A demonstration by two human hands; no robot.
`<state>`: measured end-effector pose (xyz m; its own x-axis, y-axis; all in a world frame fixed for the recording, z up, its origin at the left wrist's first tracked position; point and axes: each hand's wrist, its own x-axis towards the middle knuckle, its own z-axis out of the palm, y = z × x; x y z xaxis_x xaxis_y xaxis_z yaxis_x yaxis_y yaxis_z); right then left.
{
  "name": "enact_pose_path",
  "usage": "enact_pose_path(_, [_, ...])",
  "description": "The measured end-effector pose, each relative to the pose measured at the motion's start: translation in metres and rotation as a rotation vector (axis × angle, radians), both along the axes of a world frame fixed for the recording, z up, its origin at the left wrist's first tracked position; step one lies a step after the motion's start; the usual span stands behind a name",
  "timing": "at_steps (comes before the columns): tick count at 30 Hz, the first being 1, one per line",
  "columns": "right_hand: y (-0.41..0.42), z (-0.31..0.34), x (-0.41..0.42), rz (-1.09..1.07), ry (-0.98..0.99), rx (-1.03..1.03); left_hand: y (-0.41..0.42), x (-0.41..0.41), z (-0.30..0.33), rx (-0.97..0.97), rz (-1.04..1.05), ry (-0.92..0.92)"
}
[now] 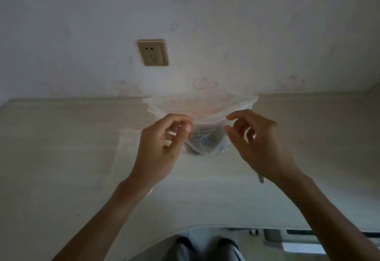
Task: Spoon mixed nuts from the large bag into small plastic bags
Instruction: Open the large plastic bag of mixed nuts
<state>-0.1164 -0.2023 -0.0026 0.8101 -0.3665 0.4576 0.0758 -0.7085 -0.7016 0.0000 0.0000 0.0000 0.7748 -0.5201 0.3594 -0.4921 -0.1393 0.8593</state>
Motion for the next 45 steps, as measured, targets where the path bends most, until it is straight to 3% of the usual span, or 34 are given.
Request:
enact_pose_path(5, [-0.007, -0.012, 0.019, -0.152, -0.249, -0.503, -0.009, 0.025, -0.02, -0.043, 0.138, -0.704])
enact_pose_path(7, [-0.01, -0.016, 0.023, -0.189, -0.092, -0.668, -0.012, 0.04, -0.03, 0.037, 0.276, -0.81])
enact_pose_path(9, [-0.014, -0.02, 0.024, -0.198, 0.2, -0.702, -0.015, 0.05, -0.04, 0.135, 0.339, -0.726])
enact_pose_path(11, [-0.012, -0.027, 0.021, -0.219, 0.353, -0.666, -0.013, 0.054, -0.05, 0.204, 0.322, -0.584])
enact_pose_path(15, [0.005, -0.032, 0.005, -0.32, 0.371, -0.635, -0.006, 0.044, -0.064, 0.236, 0.296, -0.332])
enact_pose_path(20, [0.019, -0.026, -0.019, -0.443, 0.388, -0.618, 0.004, 0.018, -0.059, 0.139, 0.341, -0.176])
enact_pose_path(25, [0.015, -0.02, -0.03, -0.457, 0.337, -0.532, 0.018, 0.01, -0.051, 0.105, 0.38, -0.232])
enact_pose_path(33, [0.004, -0.015, -0.007, -0.304, 0.221, -0.179, 0.028, 0.023, -0.032, 0.225, 0.345, -0.294])
enact_pose_path(37, [0.0, -0.026, 0.003, -0.188, 0.157, -0.057, 0.029, 0.026, -0.032, 0.14, 0.333, -0.319])
enact_pose_path(39, [-0.002, -0.031, 0.004, -0.153, 0.084, 0.03, 0.028, 0.025, -0.035, 0.047, 0.36, -0.21])
enact_pose_path(42, [-0.002, -0.039, -0.001, -0.134, -0.03, 0.23, 0.028, 0.023, -0.035, -0.12, 0.324, 0.206])
enact_pose_path(45, [0.001, -0.046, -0.007, -0.104, -0.056, 0.474, 0.03, 0.024, -0.036, -0.101, 0.229, 0.371])
